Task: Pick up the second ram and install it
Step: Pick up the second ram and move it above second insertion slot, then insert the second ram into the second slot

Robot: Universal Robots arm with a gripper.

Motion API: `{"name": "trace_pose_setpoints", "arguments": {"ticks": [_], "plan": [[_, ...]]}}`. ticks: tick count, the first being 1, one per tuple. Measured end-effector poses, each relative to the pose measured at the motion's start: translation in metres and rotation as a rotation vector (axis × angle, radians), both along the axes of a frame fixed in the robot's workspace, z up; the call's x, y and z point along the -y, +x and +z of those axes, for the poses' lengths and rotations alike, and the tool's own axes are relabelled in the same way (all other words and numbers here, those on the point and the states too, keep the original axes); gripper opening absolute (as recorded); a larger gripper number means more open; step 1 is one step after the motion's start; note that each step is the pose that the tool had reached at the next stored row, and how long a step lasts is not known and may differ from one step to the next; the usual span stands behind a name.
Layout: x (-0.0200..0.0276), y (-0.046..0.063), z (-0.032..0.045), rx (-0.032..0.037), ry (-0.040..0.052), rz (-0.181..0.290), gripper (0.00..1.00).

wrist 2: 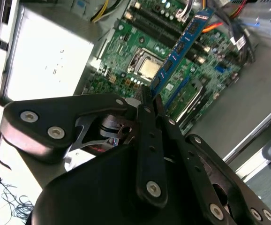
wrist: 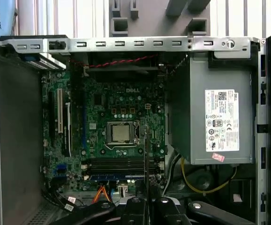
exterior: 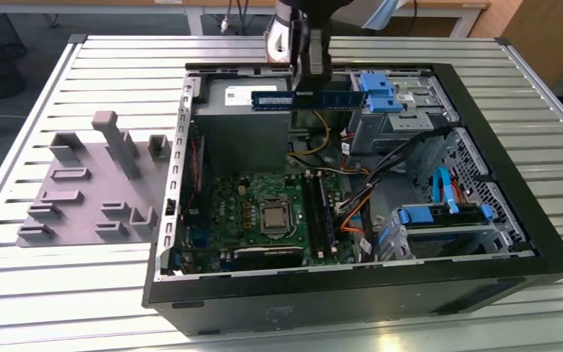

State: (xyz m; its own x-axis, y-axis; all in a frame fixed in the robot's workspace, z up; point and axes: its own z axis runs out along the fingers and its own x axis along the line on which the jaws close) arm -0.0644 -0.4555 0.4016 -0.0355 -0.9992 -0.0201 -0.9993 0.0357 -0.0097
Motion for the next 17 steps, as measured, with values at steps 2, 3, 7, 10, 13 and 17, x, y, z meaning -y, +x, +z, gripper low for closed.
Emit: {"name": "trace_pose_setpoints", "arguments": {"ticks": [2, 3, 7, 10, 13, 17], "plan": [[0.0001, 0.0029, -0.0001, 0.0000, 0.0000, 0.000, 0.14], [0.0001, 0.0029, -0.0002, 0.0001, 0.0001, 0.000, 0.14], [0.0000, 0.0032, -0.0001, 0.0000, 0.0000, 0.000, 0.14], [0.0000, 0.0032, -0.0001, 0.0001, 0.0000, 0.000, 0.14], [0.0000, 0.0033, -0.0001, 0.0001, 0.0001, 0.000, 0.14], [0.0000, 0.0033, -0.0001, 0.0001, 0.0000, -0.002, 0.14]]}}
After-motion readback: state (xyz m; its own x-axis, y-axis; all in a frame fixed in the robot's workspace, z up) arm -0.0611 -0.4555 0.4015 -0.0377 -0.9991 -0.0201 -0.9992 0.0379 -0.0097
